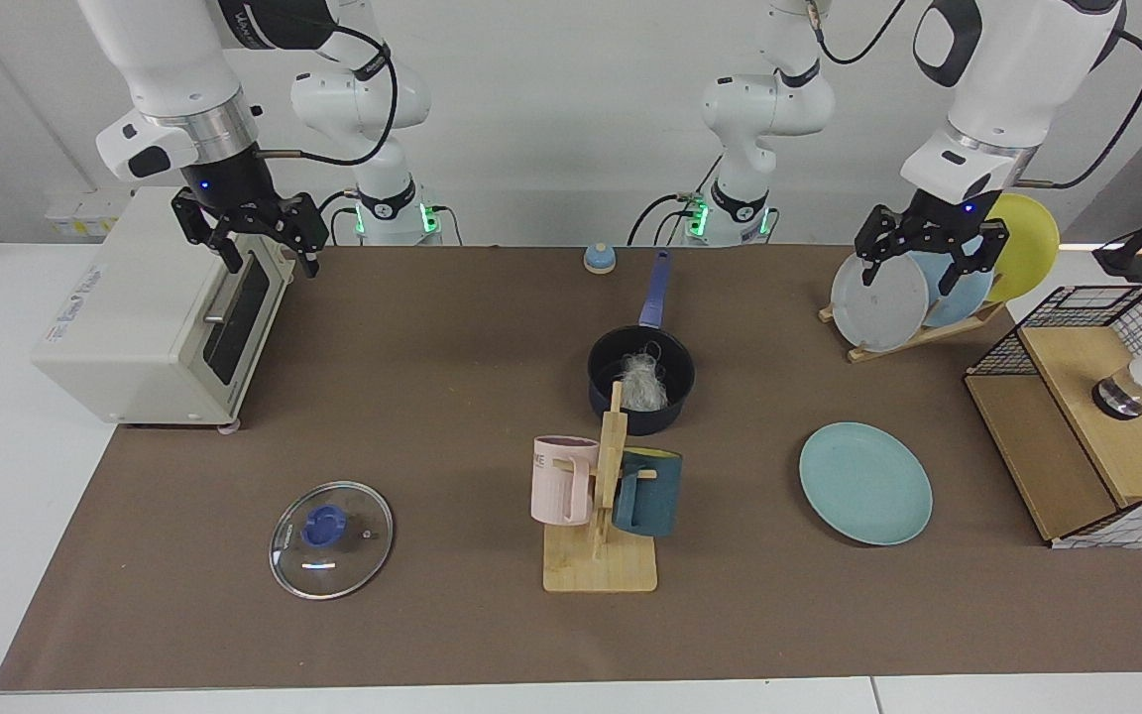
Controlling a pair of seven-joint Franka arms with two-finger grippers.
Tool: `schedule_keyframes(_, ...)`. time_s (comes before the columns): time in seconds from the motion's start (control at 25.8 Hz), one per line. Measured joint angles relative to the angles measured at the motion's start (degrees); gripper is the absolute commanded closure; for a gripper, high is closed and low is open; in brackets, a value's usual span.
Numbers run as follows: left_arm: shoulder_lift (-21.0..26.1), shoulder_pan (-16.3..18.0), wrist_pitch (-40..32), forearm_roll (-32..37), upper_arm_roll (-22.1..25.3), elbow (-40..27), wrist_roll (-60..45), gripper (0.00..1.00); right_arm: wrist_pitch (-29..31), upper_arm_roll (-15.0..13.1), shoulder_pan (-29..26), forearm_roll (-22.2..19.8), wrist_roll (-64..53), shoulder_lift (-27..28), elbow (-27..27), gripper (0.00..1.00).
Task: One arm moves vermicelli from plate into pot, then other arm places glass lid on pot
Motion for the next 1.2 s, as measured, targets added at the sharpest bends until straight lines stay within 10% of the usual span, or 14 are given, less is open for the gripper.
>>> schedule_keyframes(0.7, 0.0, 0.0, 0.0, 0.0, 0.0, 0.0, 0.0, 0.0, -1.8, -0.2, -2.7, -1.0, -0.4, 0.6, 1.7, 0.0)
schedule_keyframes(1.2, 0.0, 0.0, 0.0, 0.0, 0.0, 0.0, 0.0, 0.0, 6.9, 1.0, -1.7, -2.7, -3.0, 36.2, 28.9, 0.0)
